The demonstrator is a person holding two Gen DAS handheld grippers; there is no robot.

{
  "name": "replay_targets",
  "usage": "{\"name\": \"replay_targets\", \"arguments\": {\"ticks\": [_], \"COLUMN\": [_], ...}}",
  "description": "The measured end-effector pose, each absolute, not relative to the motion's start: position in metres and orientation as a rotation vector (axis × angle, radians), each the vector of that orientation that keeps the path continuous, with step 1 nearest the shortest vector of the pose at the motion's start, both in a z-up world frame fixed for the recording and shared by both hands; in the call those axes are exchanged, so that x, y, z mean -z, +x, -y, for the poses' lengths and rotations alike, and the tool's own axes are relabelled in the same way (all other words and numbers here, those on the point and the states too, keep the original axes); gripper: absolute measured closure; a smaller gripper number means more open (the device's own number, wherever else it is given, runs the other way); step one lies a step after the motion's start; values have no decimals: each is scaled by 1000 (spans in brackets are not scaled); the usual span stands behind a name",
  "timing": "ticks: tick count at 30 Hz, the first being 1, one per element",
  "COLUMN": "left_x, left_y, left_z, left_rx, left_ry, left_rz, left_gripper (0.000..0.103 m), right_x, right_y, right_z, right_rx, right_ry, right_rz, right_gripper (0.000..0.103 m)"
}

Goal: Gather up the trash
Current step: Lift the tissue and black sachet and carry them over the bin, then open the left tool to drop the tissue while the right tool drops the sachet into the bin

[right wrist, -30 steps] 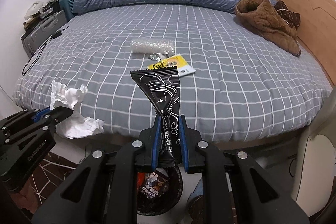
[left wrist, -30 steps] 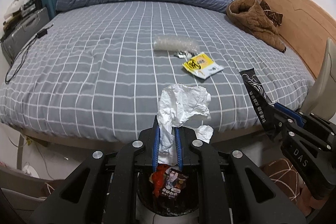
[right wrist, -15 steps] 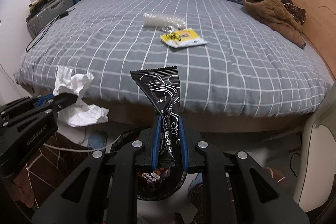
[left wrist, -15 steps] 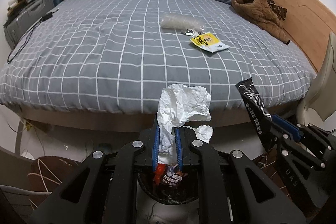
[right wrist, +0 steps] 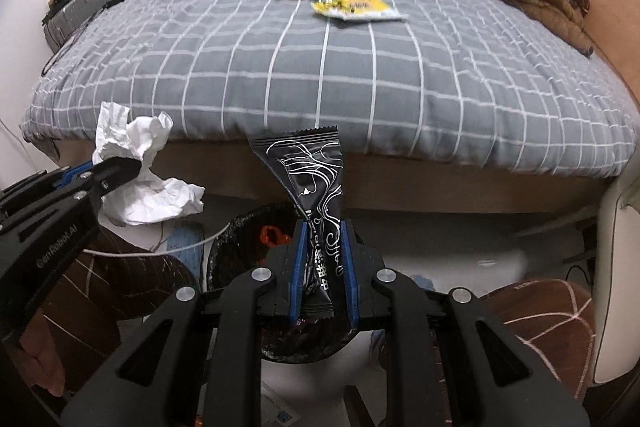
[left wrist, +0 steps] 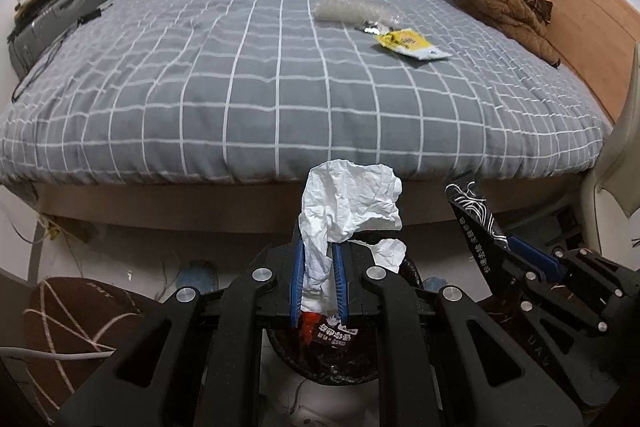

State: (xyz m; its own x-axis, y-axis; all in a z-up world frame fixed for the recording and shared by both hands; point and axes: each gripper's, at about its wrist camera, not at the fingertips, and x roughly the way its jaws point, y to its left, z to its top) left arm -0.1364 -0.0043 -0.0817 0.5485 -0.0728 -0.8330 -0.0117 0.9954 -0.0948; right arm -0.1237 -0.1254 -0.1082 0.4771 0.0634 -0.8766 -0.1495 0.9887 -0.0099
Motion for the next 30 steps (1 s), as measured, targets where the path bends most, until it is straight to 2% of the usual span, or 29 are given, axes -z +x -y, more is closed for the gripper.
{"name": "replay_targets", "arguments": {"ticks": [21,22,24,28,30], "left_x": [149,150,152,156,158], "left_y": [-127,-127,-128,-126,-123], "left_z": [-51,-52,-55,-53,-50], "left_rx": [-79,-83,-89,-86,-80], "left_ry": [-125,-126,-129,-129,-124], "left_rz": [-1105,-1108,-1114,-1123,-1128], "left_gripper": [90,90,90,90,90], "right_x": [185,187,190,192,192], "right_y": [-103,-103,-103,-102,-101], "right_z": [87,84,83,83,87], "right_rx": [-211,-219,-229,-236,-228], "right_ry": [-127,-131,-138,-141,-137], "right_rz": [-1212,-1215,-1217,-1211,-1206], "right_gripper": [86,85,75,69,60]}}
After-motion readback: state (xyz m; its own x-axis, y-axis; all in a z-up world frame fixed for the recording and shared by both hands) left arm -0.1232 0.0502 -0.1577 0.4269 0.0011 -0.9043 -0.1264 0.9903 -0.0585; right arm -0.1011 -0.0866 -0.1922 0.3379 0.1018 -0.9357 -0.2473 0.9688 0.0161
